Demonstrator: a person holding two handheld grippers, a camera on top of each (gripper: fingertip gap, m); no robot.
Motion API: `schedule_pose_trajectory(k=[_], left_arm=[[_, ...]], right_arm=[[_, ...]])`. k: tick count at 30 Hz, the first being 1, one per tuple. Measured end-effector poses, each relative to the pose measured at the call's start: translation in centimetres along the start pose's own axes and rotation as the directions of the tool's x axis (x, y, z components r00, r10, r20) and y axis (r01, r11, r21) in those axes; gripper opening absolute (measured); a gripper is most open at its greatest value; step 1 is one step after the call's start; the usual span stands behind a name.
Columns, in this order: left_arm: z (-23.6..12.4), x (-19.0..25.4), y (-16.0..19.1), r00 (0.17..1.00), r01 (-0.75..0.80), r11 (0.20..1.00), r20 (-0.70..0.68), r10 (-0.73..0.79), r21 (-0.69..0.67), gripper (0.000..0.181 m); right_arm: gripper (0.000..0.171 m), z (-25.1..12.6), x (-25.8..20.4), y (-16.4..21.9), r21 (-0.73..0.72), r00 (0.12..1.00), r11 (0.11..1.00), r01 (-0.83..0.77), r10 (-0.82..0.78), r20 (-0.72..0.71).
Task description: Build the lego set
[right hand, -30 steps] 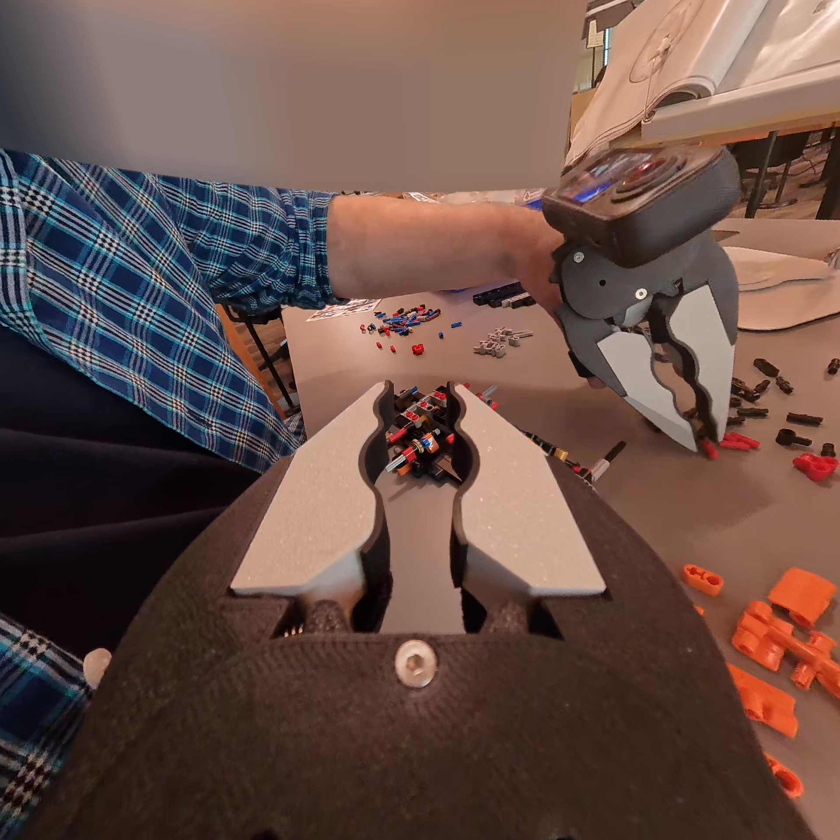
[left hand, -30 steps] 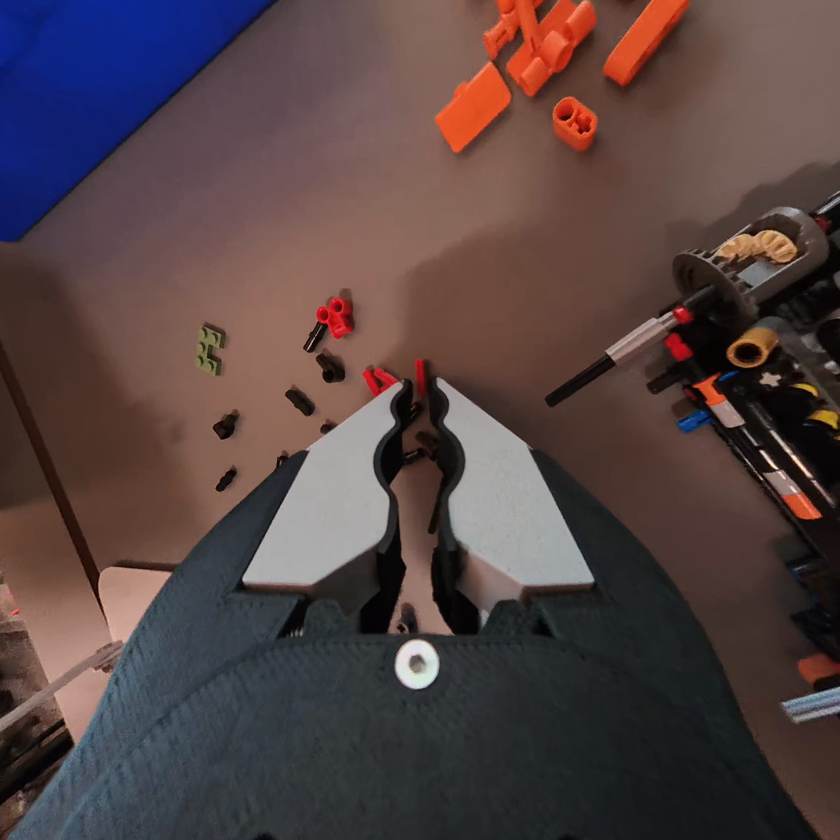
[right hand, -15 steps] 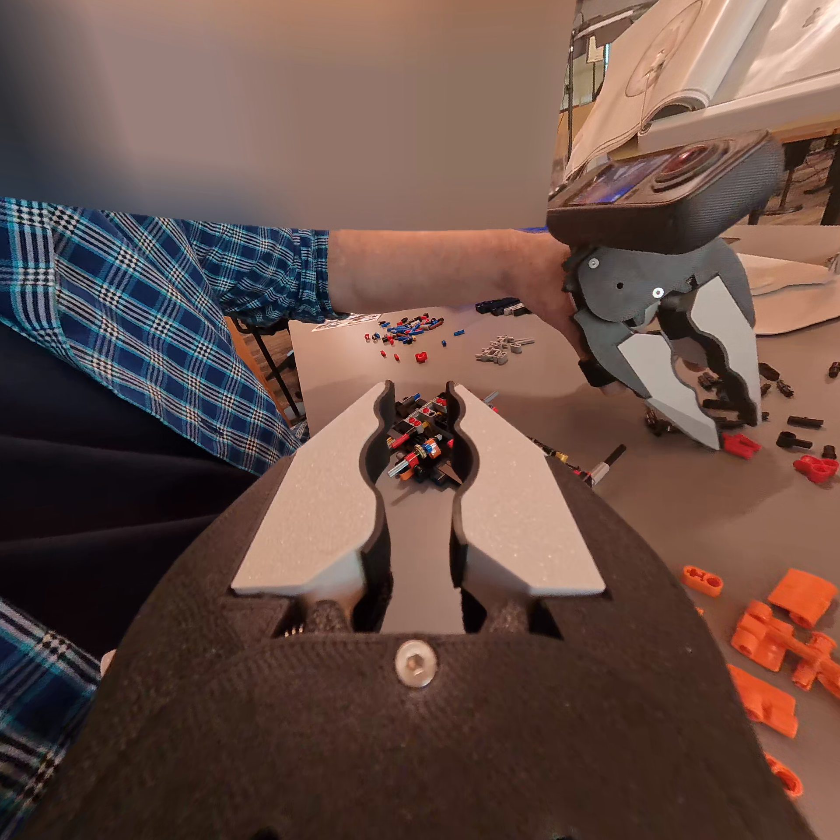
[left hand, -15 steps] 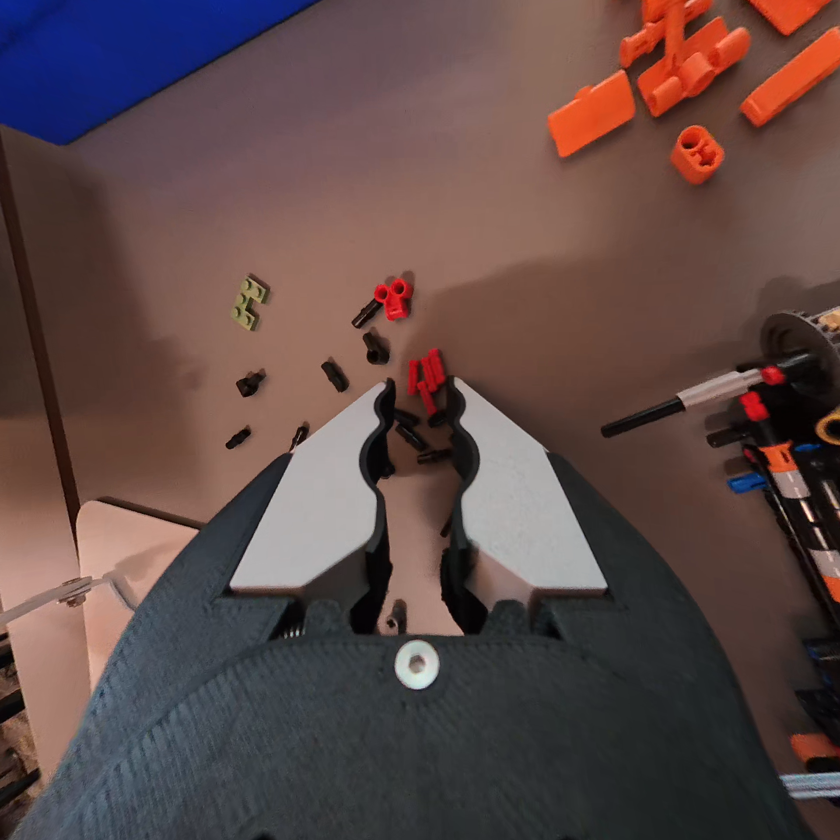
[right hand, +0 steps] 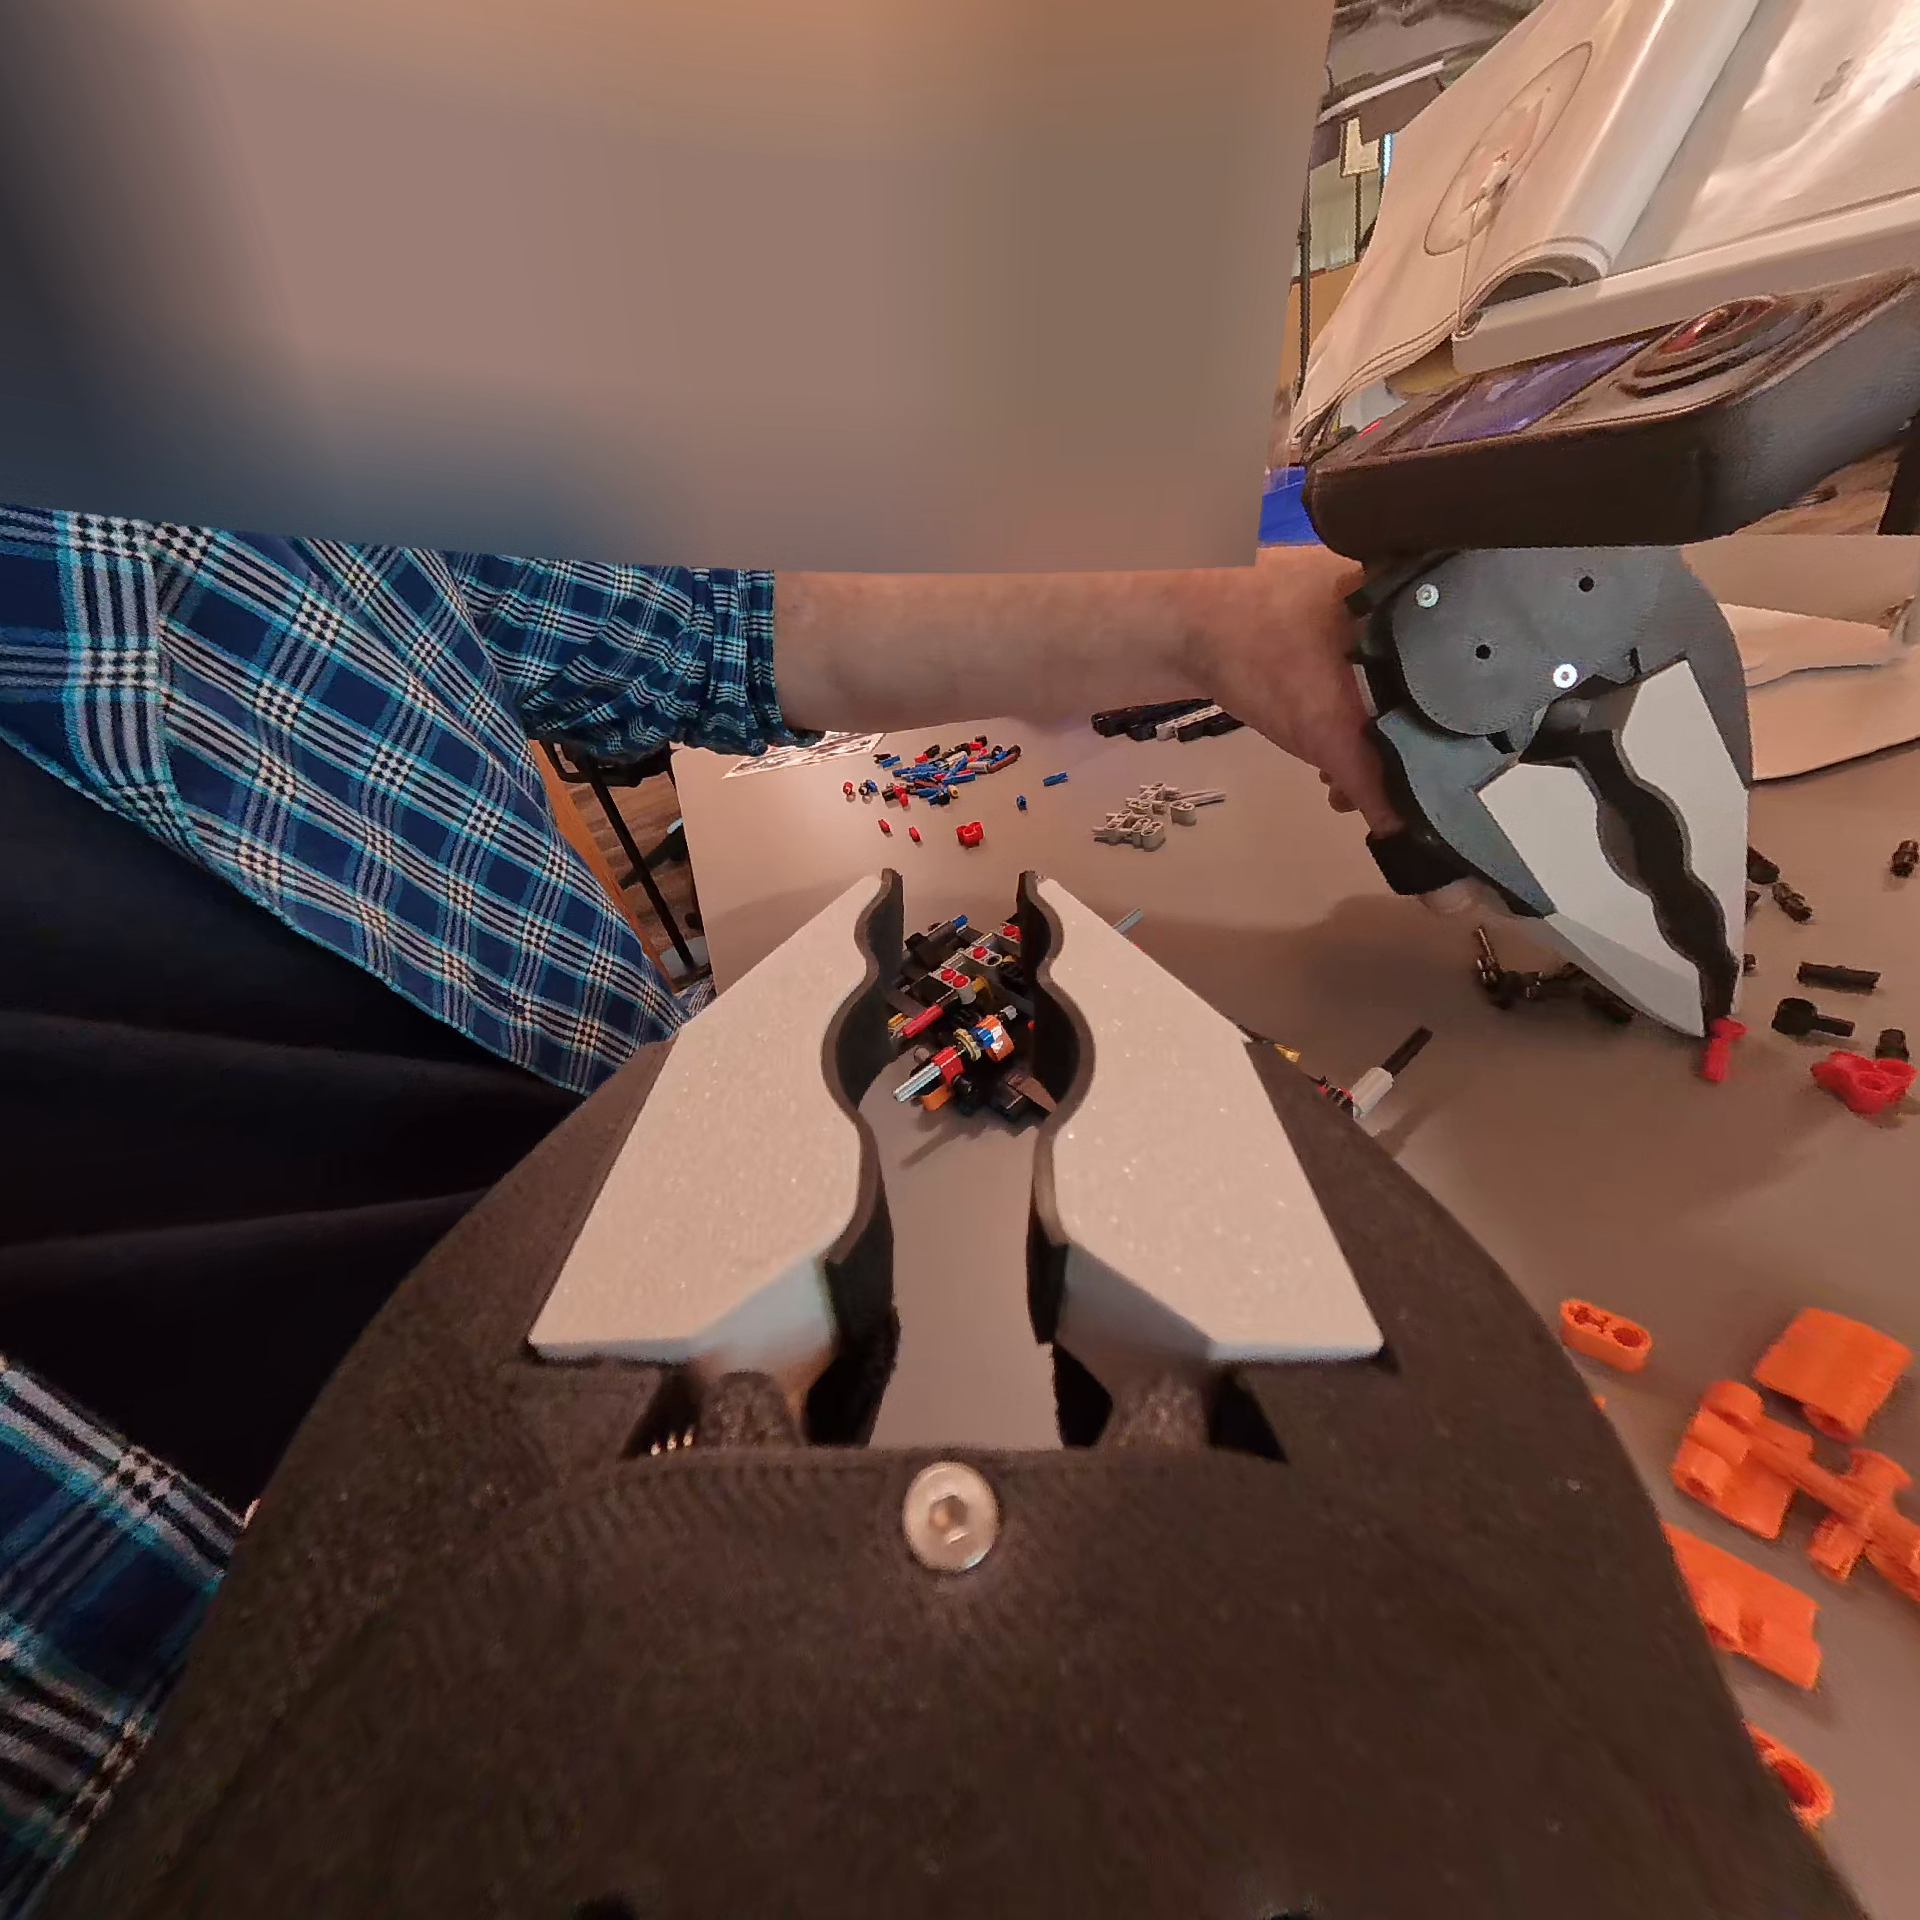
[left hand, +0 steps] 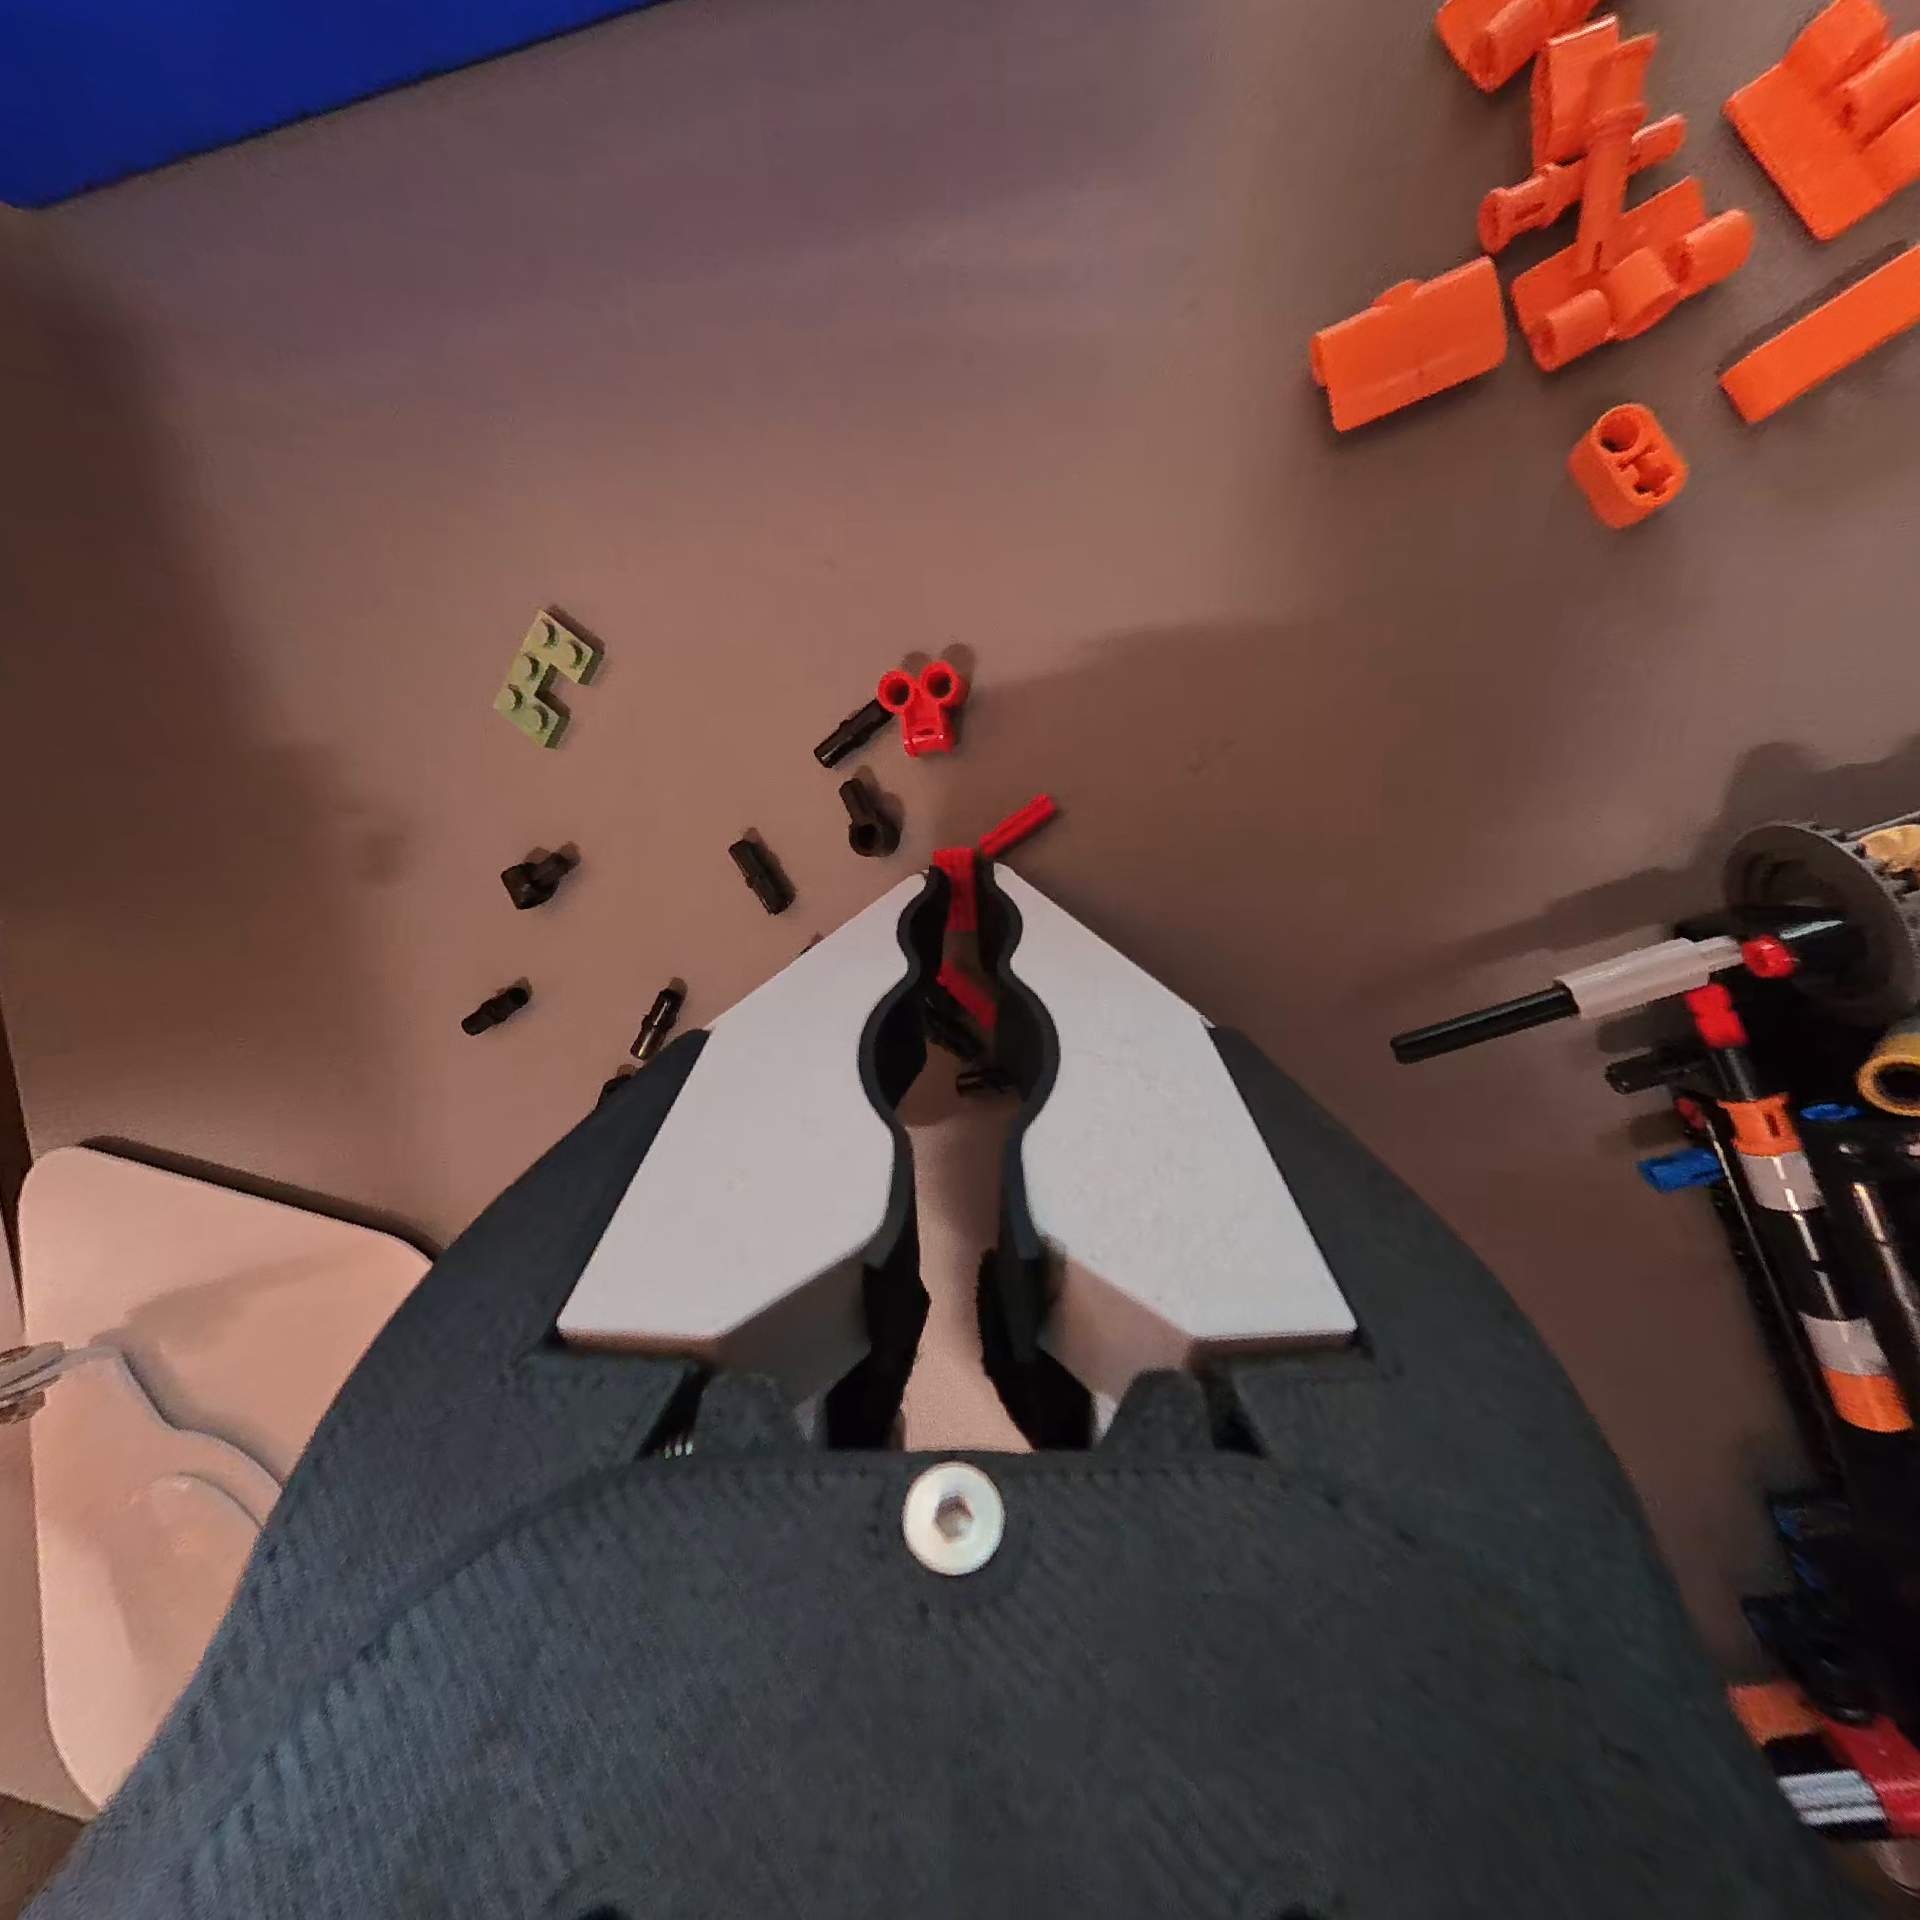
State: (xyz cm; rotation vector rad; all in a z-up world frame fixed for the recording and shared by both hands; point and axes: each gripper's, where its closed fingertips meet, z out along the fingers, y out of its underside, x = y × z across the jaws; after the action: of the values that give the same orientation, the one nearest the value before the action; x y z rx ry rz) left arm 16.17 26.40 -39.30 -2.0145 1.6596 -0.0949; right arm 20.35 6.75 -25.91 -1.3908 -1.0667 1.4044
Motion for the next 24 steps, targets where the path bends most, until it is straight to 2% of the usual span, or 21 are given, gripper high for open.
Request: schedule_pose_trajectory(k=[1, 8, 19, 24], left_arm=[[0.01, -0.08, -0.02, 1.000, -0.009, 1.000, 0.008, 0.009, 0.003, 0.002], [-0.01, -0.28, 0.16, 0.999, -0.033, 0.999, 0.013, 0.033, 0.000, 0.010], [0.29, -0.25, 0.04, 0.992, 0.052, 0.999, -0.115, -0.051, 0.008, 0.005], [0.29, -0.28, 0.05, 0.992, 0.047, 0.999, -0.122, -0.044, 0.018, 0.006]], right_arm=[[0.019, -0.03, -0.01, -0.03, 0.002, 1.000, 1.000, 0.000, 0.000, 0.001], [0.018, -0.06, -0.03, -0.11, 0.006, 1.000, 1.000, -0.003, 0.003, 0.006], [0.018, -0.06, -0.03, -0.20, 0.012, 1.000, 1.000, -0.008, 0.008, 0.012], [0.018, -0.16, 0.02, -0.34, 0.018, 1.000, 1.000, -0.006, 0.005, 0.010]])
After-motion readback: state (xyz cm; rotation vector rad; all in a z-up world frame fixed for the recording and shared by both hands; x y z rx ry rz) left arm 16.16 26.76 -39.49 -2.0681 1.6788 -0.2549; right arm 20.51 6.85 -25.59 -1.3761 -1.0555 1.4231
